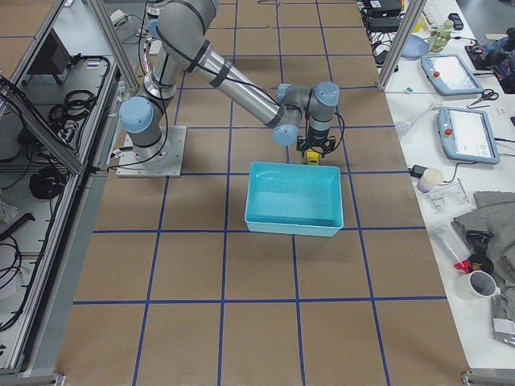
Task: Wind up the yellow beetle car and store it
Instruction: 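Lower the right gripper onto the yellow car and close it, then lift the car with the right gripper and lower it into the blue bin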
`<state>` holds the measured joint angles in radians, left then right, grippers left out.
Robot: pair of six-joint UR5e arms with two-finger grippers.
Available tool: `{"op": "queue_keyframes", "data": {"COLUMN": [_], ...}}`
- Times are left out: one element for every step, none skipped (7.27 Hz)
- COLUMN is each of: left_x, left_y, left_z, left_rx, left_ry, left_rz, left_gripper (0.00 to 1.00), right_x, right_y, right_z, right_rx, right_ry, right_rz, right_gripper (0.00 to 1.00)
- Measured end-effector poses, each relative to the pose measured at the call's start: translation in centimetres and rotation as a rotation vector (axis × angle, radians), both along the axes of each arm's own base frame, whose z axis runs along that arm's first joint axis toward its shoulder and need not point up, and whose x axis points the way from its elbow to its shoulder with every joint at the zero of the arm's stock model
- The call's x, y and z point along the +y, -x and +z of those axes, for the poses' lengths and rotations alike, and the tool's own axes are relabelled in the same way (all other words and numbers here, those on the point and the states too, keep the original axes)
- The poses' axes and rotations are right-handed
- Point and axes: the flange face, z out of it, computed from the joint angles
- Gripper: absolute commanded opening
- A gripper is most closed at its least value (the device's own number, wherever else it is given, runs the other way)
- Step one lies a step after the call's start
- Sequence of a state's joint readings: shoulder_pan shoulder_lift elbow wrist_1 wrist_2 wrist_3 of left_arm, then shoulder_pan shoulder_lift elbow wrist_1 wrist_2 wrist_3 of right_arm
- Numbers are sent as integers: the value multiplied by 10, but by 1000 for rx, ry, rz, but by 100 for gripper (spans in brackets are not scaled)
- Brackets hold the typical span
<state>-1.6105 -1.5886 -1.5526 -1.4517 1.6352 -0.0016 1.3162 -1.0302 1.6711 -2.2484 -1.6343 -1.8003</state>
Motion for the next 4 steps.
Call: {"op": "queue_keyframes", "data": {"left_x": [0,1,1,2], "left_y": [0,0,1,1], "left_z": [-1,0,0,1], "left_rx": [-1,-1,0,0], "left_ry": [-1,0,1,4], "left_rz": [0,-1,-1,-1], "left_gripper": [100,100,100,100], "right_x": [0,0,-1,-2], "right_y": [0,0,-1,-6], "right_z": [0,2,6,17], "right_rx": [4,4,1,0], "right_ry": [-1,1,7,22], "right_rz": [9,13,12,14], "right_gripper": [5,1,1,0]}}
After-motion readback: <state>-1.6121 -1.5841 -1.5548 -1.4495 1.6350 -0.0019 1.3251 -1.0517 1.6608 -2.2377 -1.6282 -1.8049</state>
